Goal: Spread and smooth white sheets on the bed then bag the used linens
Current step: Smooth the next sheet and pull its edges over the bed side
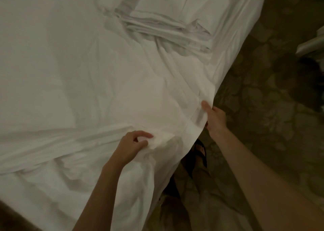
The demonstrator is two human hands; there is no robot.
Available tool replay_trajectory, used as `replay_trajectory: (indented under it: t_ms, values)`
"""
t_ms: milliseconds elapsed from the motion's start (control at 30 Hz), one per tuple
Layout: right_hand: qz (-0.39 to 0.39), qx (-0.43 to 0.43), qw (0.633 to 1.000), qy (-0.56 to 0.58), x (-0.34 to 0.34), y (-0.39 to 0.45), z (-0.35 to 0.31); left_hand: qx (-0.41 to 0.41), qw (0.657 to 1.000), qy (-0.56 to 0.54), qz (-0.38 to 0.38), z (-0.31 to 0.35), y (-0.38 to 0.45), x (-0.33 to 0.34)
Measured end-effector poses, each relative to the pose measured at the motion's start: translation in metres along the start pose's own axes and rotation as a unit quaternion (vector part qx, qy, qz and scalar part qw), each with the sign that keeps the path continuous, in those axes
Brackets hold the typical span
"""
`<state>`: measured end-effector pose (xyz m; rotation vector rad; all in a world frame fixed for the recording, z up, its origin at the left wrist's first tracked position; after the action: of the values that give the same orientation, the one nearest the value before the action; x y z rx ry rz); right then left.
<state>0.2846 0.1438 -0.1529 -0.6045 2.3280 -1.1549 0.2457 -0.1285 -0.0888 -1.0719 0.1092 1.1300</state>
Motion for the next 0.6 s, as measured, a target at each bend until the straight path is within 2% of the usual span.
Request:
replay_trajectory:
  t_ms: [100,267,333,400,500,600]
  values:
    - [0.039,0.013,0.999,0.022,-0.007,-0.003,0.014,-0.020,0.999,0.017,-0.023,-0.016,-0.007,-0.007]
    - [-0.074,0.054,0.995,-0.036,0.005,-0.036,0.069,-0.017,0.999,0.037,-0.024,-0.044,-0.015,-0.021]
    - [-0.056,0.058,0.994,-0.078,-0.001,-0.046,0.098,-0.003,0.999,0.034,-0.029,-0.047,-0.022,-0.022]
    - [-0.021,0.058,0.995,-0.072,-0.010,-0.052,0.113,0.016,0.999,0.023,-0.030,-0.046,-0.028,-0.025]
    - [0.028,0.047,0.998,-0.032,-0.020,-0.052,0.115,0.051,0.998,0.032,-0.019,-0.045,-0.032,-0.035]
    - [0.051,0.004,0.996,-0.075,-0.024,-0.053,0.108,0.090,0.995,0.050,0.010,-0.046,-0.034,-0.054]
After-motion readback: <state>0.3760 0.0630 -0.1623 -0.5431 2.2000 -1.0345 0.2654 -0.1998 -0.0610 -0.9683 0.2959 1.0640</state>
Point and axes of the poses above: each hand's wrist, its own y-axis towards the middle knuckle, its own x-axis out of the palm, z = x × y, the point moved 8 cm from there along y, towards the middle knuckle, and after that the axes turned 15 degrees about z, right-handed, at the moved point
